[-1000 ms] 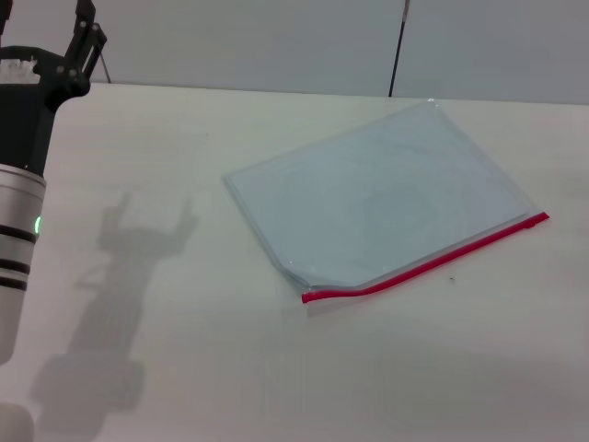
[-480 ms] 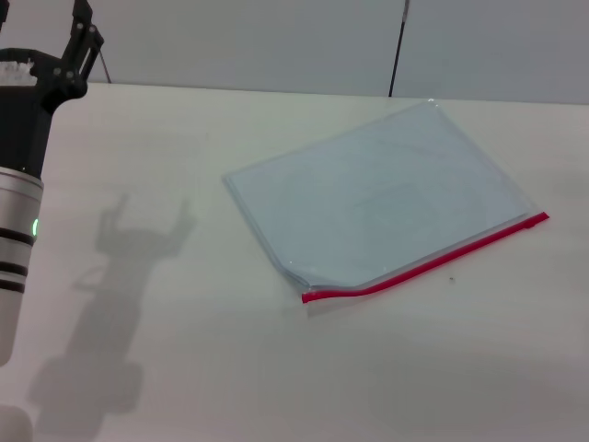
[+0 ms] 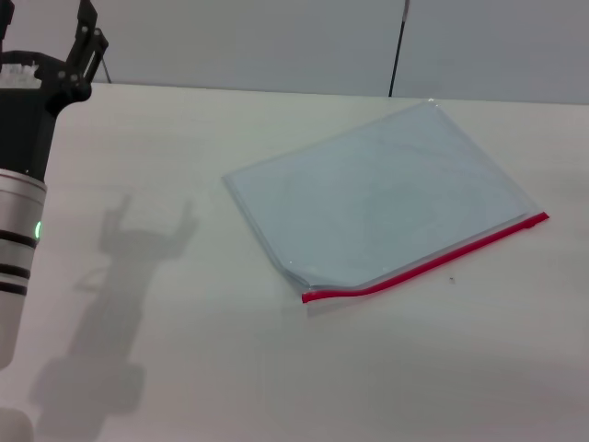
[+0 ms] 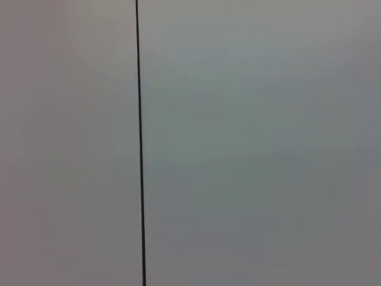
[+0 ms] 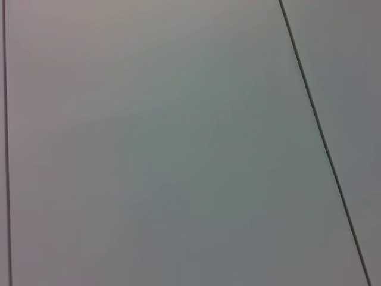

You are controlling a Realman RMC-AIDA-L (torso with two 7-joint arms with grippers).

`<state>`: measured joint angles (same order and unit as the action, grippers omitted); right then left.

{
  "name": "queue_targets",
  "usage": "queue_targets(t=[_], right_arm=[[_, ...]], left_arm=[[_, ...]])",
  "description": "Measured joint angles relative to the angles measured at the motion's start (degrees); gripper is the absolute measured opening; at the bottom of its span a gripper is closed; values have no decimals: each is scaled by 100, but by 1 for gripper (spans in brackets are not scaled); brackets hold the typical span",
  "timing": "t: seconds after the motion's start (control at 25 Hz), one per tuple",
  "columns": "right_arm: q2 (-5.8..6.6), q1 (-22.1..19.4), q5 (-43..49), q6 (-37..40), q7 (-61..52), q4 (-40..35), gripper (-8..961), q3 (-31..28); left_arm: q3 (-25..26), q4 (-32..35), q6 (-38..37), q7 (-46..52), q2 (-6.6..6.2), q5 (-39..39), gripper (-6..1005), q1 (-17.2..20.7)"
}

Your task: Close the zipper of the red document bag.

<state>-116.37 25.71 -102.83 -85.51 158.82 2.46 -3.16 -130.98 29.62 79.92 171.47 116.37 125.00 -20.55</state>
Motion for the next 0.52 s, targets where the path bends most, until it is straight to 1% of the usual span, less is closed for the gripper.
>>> queue_targets(t=[0.52], right_arm=[[0,7,0,-7,0,5,805,0]], left_arm=[[-53,0,24,0,0,-8,894,-7]])
